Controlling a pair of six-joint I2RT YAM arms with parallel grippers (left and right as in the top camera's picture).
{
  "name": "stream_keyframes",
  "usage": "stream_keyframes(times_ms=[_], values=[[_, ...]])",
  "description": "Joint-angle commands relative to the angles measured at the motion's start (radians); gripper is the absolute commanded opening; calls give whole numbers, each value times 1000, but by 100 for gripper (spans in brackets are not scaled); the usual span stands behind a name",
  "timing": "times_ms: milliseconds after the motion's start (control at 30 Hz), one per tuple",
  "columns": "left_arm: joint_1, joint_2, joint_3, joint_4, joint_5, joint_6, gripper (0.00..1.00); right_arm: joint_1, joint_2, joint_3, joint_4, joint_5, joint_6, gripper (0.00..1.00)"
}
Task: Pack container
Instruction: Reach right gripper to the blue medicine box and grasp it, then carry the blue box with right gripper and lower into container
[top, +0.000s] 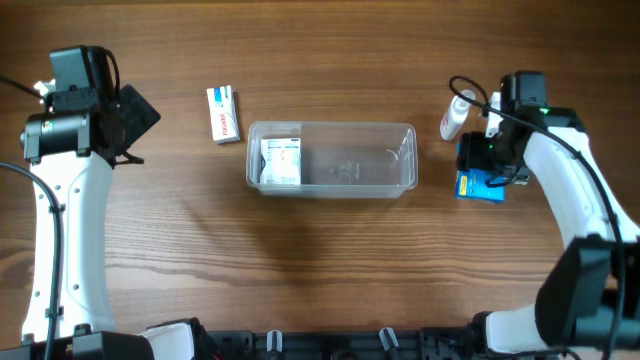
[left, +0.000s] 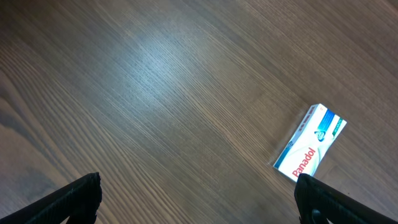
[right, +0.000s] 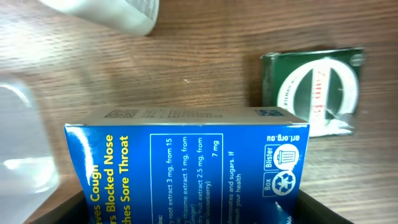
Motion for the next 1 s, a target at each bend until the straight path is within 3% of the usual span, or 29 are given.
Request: stream_keyframes(times_ms=[0, 200, 300, 467, 733, 967], values=[[4, -5, 8, 2, -10, 4, 100, 2, -78, 23, -17, -21, 21, 63], [4, -5, 8, 2, -10, 4, 100, 16, -238, 23, -24, -164, 77, 53], [4, -5, 8, 2, -9, 4, 100, 57, -276, 32, -22, -186, 108, 53], [4, -5, 8, 2, -9, 4, 100, 248, -285, 41, 5, -175, 218, 53], [4, -5, 8, 2, -10, 4, 100, 563, -256, 40, 217, -55, 399, 52], [4, -5, 8, 2, -9, 4, 100, 719, -105, 41, 394, -29, 414, 51]])
